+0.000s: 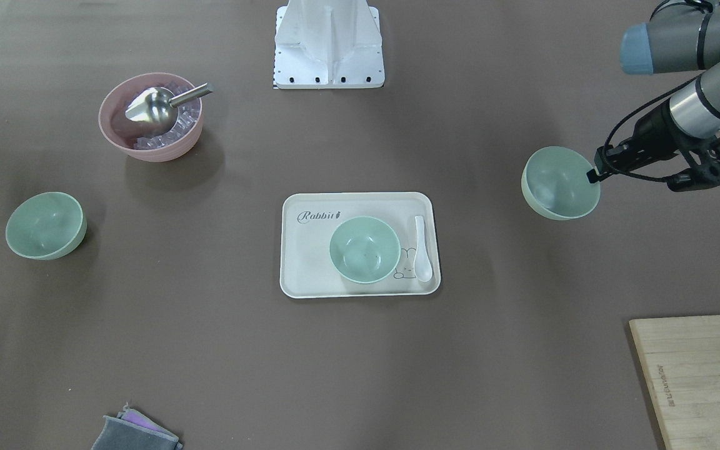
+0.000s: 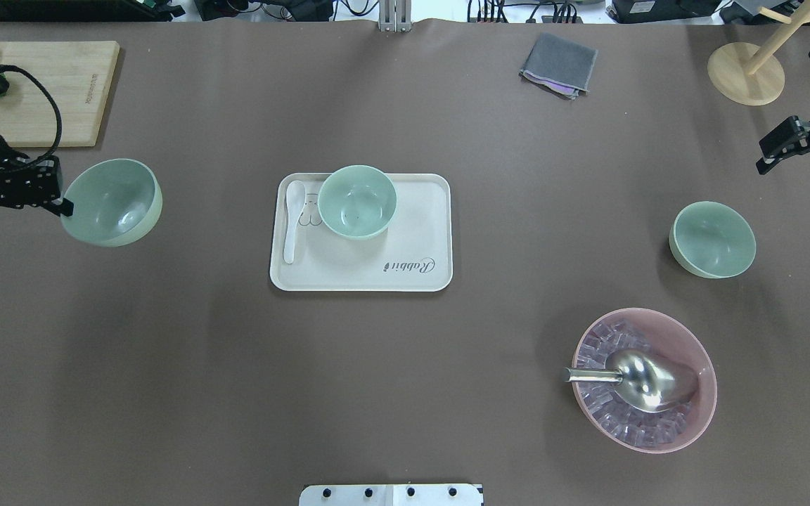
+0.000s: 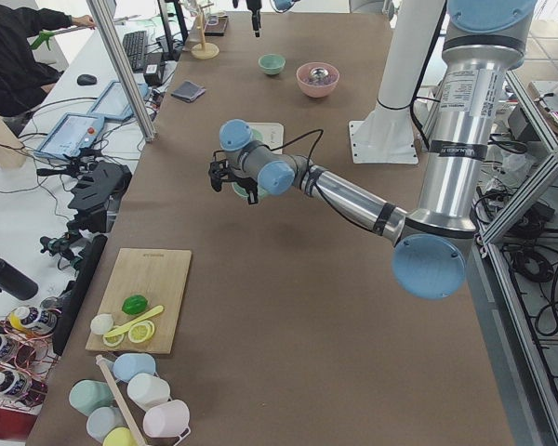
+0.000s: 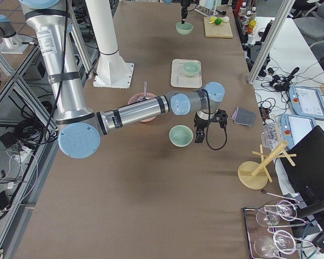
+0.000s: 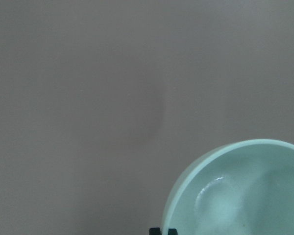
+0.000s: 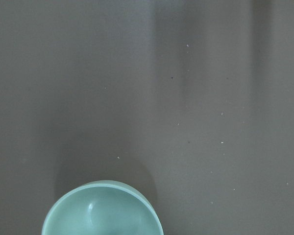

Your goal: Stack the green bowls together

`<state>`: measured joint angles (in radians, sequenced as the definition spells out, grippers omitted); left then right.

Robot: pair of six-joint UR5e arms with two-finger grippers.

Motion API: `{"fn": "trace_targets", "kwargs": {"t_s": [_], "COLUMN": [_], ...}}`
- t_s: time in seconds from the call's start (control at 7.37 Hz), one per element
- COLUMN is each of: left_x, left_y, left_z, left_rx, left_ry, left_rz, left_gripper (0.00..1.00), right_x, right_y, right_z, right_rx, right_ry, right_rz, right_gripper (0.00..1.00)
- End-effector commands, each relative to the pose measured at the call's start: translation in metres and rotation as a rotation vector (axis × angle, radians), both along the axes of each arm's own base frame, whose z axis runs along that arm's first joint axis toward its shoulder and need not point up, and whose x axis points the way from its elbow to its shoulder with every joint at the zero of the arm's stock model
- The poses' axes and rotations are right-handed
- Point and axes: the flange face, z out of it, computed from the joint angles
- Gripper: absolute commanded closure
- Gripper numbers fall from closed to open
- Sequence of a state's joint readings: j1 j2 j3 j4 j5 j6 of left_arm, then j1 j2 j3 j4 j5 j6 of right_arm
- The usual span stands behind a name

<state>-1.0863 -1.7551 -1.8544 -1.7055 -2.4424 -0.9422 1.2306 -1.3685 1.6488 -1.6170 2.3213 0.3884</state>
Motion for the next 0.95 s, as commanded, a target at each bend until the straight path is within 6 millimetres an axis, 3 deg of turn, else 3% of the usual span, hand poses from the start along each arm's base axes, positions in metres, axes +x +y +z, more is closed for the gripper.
{"fn": "trace_targets", "kwargs": {"t_s": [0.0, 0.14, 0.41, 0.68, 0.81], "left_x": [0.017, 0.030, 0.072, 0.086, 0.087], "left_y": [-0.030, -0.035, -0.027, -0.028, -0.028], "left_z": [-0.077, -0.102, -0.129, -0.145, -0.146], "left_rx": [-0.025, -0.036, -0.073, -0.063, -0.064], "left_ry": [-0.048, -0.065, -0.051, -0.071, -0.070], "left_rz": [-0.057, -0.070, -0.053, -0.087, -0.087], "left_gripper": [1.00, 1.00, 1.00, 1.00, 1.00], "right_x": [-0.027, -0.039, -0.059, -0.065, -0.064], "right_y": [0.011, 0.017, 0.037, 0.050, 0.053], "right_z": [0.019, 0.026, 0.041, 0.072, 0.076], "right_rx": [0.042, 0.046, 0.061, 0.073, 0.069], "right_ry": [0.020, 0.040, 0.038, 0.041, 0.038], "right_rz": [-0.024, -0.043, -0.025, -0.029, -0.028], "right_gripper": [0.00, 0.00, 0.00, 0.02, 0.08]}}
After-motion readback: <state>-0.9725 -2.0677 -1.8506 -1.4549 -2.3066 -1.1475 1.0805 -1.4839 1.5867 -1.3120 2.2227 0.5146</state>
